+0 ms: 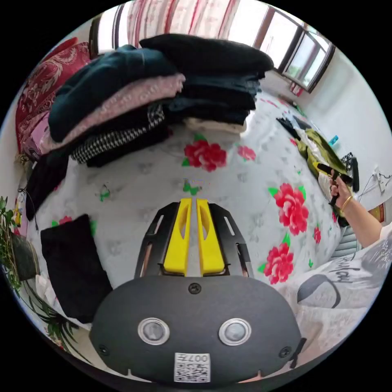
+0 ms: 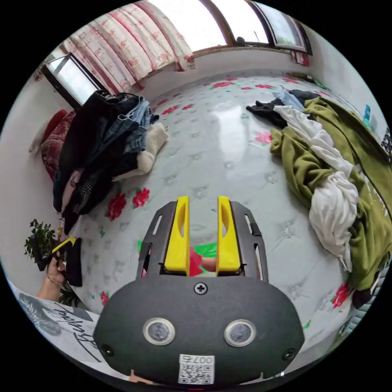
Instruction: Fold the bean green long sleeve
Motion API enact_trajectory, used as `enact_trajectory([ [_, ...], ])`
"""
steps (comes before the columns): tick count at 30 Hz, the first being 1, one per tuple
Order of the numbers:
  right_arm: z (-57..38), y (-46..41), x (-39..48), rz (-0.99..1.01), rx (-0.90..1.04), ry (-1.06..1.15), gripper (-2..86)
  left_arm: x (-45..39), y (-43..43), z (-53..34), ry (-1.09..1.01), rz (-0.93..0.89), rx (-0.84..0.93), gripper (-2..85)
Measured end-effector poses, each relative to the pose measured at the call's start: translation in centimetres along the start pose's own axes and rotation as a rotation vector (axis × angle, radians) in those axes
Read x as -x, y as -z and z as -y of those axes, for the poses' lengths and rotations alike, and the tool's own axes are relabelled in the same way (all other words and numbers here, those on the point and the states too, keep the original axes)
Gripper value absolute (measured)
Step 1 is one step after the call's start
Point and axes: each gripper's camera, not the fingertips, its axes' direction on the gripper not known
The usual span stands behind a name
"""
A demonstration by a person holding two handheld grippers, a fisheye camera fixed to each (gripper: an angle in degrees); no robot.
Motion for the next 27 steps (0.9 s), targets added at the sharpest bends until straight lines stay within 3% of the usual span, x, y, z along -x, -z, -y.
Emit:
enact_trajectory([
  [4,0.1,4.1,-8.7,-0.368,-0.037,-0.138,10.8,-5.9,-6.0,-3.3,-0.04,-0.008,0.18,-0.9],
  [6,1.3,4.8,-11.4,-0.422,-0.025,-0.19,11.2,-9.2,-9.2,-3.9,-0.055,-0.024,0.254,-1.0],
  [11,3.9,3.0,-14.9,-0.419,0.084,-0.309,11.9,-13.6,-13.5,-3.0,-0.098,-0.02,0.335,-1.0],
  [17,5.3,7.9,-13.7,-0.56,-0.056,-0.246,12.6,-15.7,-17.1,-2.5,-0.138,0.028,0.427,-0.9],
  [21,4.1,11.2,-19.6,-0.627,0.044,-0.354,14.4,-16.4,-18.5,-1.7,-0.14,0.037,0.427,-1.0],
  [23,3.1,13.2,-21.1,-0.619,0.022,-0.395,14.7,-16.9,-19.4,-0.5,-0.151,0.042,0.452,-1.0],
  [27,-0.2,18.8,-24.5,-0.639,-0.132,-0.683,13.4,-17.2,-20.2,0.7,-0.158,0.043,0.469,-1.0],
])
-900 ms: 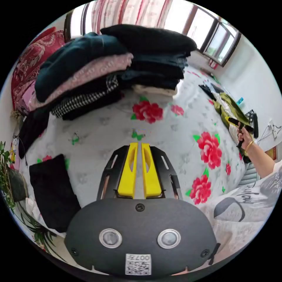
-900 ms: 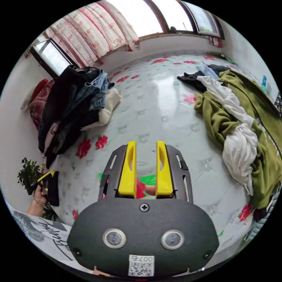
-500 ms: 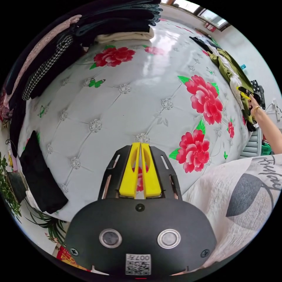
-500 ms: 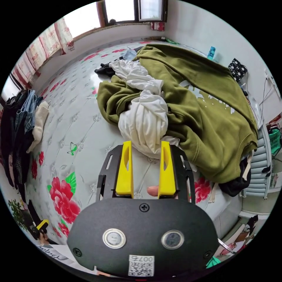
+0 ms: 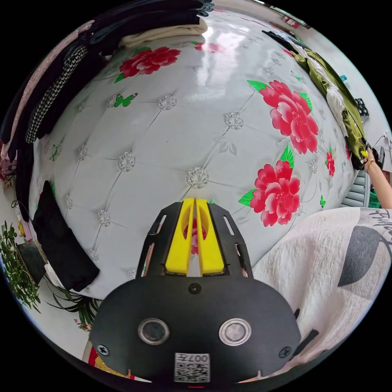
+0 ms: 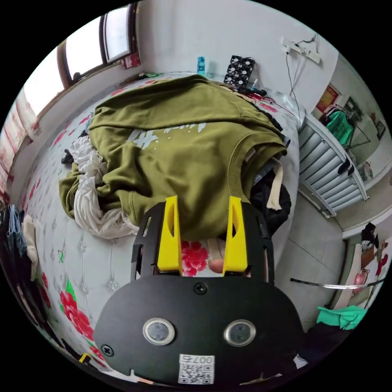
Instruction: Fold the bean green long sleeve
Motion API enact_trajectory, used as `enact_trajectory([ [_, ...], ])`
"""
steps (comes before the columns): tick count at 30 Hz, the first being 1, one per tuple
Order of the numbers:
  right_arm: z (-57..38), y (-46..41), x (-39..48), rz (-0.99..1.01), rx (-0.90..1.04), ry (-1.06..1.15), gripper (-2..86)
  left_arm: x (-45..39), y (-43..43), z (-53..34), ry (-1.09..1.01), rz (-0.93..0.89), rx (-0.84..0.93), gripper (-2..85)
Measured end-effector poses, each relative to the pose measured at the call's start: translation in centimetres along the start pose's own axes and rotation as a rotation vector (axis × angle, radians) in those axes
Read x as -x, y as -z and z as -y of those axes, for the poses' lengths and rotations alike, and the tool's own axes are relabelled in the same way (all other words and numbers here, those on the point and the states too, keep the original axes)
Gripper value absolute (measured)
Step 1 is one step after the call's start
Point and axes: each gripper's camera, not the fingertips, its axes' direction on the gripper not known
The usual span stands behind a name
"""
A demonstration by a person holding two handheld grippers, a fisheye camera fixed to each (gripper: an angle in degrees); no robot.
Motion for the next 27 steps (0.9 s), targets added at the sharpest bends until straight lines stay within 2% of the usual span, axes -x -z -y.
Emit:
enact_trajectory([
  [2,0.0,0.9,-2.6,-0.002,-0.021,-0.094,13.0,0.2,0.0,0.7,0.018,-0.006,0.0,-1.0],
  [5,0.4,0.3,-4.7,-0.04,0.07,-0.125,12.0,0.3,0.2,1.3,0.037,-0.004,-0.002,-1.0],
  [9,0.2,0.1,-6.3,0.063,0.175,-0.162,8.1,0.3,0.7,2.2,0.041,0.014,0.005,-1.0],
  [14,0.2,7.0,-5.3,0.187,0.029,-0.132,4.0,0.8,1.6,2.8,0.068,0.028,0.016,-1.0],
  [17,2.1,14.5,-6.2,0.459,-0.154,-0.192,2.5,1.3,2.6,2.7,0.093,0.024,0.007,-1.0],
  [19,5.0,21.0,-8.5,0.784,-0.297,-0.312,1.5,1.6,3.6,2.6,0.097,-0.028,-0.018,-1.0],
  [21,7.5,26.5,-9.4,1.002,-0.399,-0.341,1.0,2.0,5.0,2.4,0.111,-0.074,-0.061,-1.0],
  [24,11.2,39.9,-8.0,1.15,-0.576,-0.202,0.5,2.4,8.0,1.9,0.114,-0.128,-0.135,-1.0],
  [27,11.8,55.8,-5.2,1.163,-0.769,0.019,0.3,2.9,12.0,0.2,0.106,-0.164,-0.231,-1.0],
])
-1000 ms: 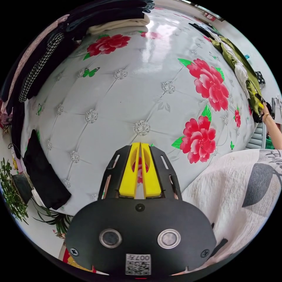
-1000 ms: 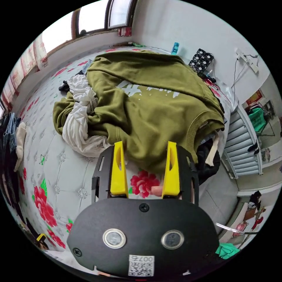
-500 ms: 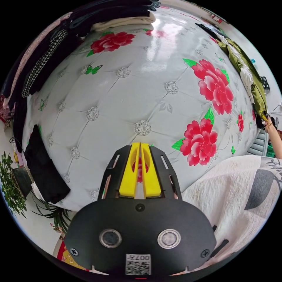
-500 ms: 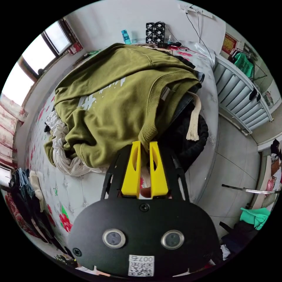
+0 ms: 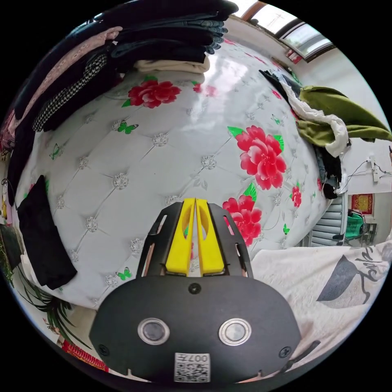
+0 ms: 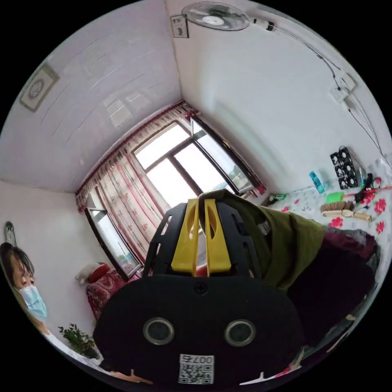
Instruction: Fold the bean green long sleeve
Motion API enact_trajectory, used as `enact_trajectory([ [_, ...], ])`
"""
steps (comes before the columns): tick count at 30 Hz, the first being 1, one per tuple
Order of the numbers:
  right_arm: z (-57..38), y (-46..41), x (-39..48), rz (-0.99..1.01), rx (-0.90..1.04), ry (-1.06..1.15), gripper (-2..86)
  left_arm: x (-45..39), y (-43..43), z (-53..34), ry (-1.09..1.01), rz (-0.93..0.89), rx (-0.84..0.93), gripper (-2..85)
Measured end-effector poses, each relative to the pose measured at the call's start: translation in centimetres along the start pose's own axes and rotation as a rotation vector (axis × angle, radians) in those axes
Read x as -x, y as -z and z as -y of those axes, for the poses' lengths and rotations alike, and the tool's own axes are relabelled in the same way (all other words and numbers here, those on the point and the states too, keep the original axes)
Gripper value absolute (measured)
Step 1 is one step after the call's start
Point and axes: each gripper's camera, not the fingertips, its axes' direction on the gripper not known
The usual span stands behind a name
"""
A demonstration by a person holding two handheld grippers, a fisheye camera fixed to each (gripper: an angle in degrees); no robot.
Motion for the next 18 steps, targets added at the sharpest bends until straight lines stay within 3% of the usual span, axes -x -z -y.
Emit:
enact_trajectory([
  [4,3.6,5.0,19.8,0.14,-0.216,0.391,0.3,0.7,3.9,-2.1,0.012,-0.036,-0.082,-1.0],
  [6,3.7,7.4,25.5,0.3,-0.237,0.427,0.4,1.5,6.2,-4.1,0.034,-0.077,-0.133,-0.9],
  [7,3.4,8.5,29.0,0.403,-0.207,0.437,0.4,1.7,6.9,-4.6,0.037,-0.089,-0.15,-0.9],
  [14,-4.7,12.1,47.5,0.624,0.104,0.605,0.4,2.1,19.5,-10.1,-0.057,-0.187,-0.437,1.4],
  [18,-11.6,13.1,54.4,0.979,0.305,0.665,0.3,1.2,28.1,-12.7,-0.17,-0.215,-0.591,4.3],
])
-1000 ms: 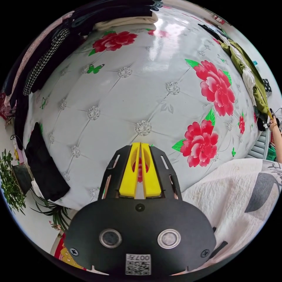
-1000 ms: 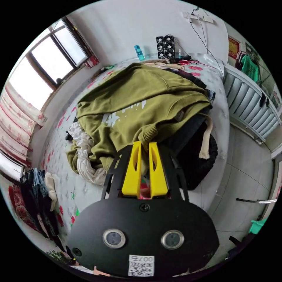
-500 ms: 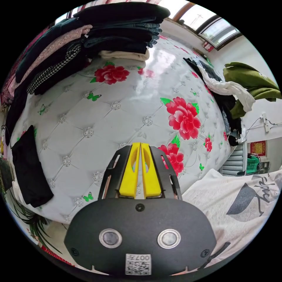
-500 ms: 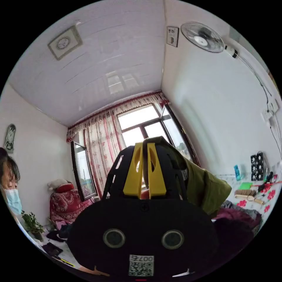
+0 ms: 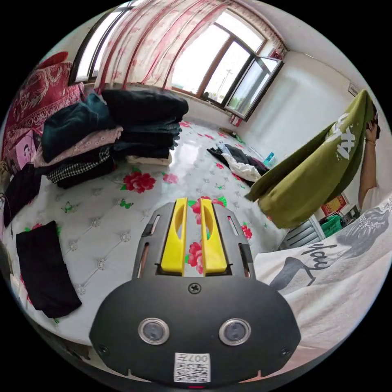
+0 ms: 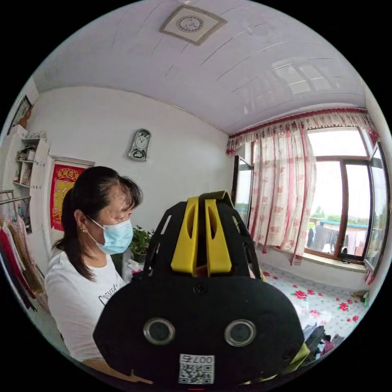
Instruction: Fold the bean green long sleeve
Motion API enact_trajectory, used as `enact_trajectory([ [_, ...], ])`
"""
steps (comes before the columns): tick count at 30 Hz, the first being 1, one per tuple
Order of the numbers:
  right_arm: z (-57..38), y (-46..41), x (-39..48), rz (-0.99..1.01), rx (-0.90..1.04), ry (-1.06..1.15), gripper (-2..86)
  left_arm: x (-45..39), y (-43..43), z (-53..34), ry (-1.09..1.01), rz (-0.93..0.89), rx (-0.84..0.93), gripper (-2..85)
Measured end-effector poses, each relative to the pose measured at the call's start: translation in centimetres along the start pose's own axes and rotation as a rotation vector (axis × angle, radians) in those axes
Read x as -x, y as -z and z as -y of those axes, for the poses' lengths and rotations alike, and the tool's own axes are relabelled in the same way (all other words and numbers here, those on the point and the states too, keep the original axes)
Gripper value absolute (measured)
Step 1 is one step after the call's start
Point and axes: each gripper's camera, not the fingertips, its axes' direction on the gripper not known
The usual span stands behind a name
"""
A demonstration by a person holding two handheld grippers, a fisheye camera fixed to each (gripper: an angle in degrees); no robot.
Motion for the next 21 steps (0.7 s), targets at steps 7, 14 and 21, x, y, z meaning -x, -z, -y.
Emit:
enact_trajectory([
  [7,-14.8,-17.1,3.2,0.59,0.123,-0.076,0.2,-2.5,7.0,0.2,-0.1,-0.091,-0.103,6.5],
  [14,-32.1,-26.6,3.1,0.511,0.312,-0.428,0.1,0.7,11.4,-2.5,-0.012,-0.05,-0.03,7.9],
  [21,-32.1,-28.5,6.1,0.579,0.309,-0.351,0.2,2.2,9.7,3.2,-0.142,-0.066,0.014,11.3],
])
